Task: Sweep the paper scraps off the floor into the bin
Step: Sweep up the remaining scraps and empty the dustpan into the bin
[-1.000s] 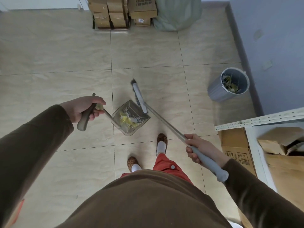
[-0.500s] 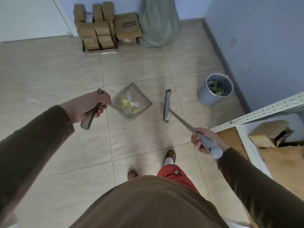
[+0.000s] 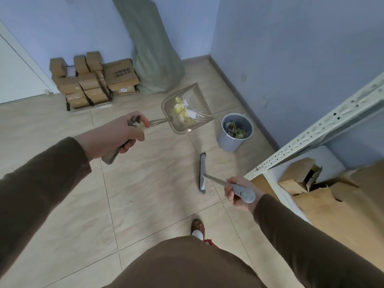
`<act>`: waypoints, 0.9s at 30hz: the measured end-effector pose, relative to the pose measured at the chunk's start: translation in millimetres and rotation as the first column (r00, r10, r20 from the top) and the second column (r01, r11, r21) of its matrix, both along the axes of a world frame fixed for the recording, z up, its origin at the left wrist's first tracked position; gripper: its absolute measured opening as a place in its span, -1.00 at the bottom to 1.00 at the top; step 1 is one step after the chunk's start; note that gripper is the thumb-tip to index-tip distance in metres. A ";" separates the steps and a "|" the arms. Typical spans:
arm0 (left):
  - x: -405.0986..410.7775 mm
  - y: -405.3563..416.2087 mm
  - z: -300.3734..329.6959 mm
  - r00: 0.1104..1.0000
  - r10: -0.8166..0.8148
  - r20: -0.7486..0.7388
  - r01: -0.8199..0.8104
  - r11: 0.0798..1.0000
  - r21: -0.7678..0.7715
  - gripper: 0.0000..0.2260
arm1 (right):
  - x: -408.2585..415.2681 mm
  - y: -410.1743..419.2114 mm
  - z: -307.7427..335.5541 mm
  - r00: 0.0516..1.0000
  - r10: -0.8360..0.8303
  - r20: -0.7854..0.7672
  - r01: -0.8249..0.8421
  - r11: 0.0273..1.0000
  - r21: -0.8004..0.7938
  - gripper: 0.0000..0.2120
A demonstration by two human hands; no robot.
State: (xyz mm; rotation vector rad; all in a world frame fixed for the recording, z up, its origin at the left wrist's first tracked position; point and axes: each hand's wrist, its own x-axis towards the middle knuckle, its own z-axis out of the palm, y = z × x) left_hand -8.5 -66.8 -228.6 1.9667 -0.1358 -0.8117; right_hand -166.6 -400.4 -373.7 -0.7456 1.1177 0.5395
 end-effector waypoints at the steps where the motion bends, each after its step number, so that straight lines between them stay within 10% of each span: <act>1: -0.2 -12.8 -0.1 0.998 -0.044 0.038 0.042 0.999 0.034 -0.76 | -2.0 -5.9 -2.0 1.000 0.000 -0.004 0.000 1.000 -0.010 -0.89; 8: -0.1 -100.5 -31.3 0.851 -0.416 0.322 0.274 0.873 0.403 -0.71 | -15.3 -38.3 -18.1 0.999 0.009 -0.041 -0.011 0.999 -0.049 -0.87; 15: 5.8 -152.4 -88.3 0.554 -0.794 0.251 0.318 0.481 0.817 -0.77 | -24.6 -51.8 -31.4 0.996 0.031 -0.084 -0.036 0.998 -0.056 -0.87; 27: 6.0 -179.1 -134.7 0.374 -0.916 0.144 0.252 0.250 0.935 -0.64 | -19.2 -53.5 -27.5 0.985 0.139 -0.105 -0.146 0.987 -0.060 -0.80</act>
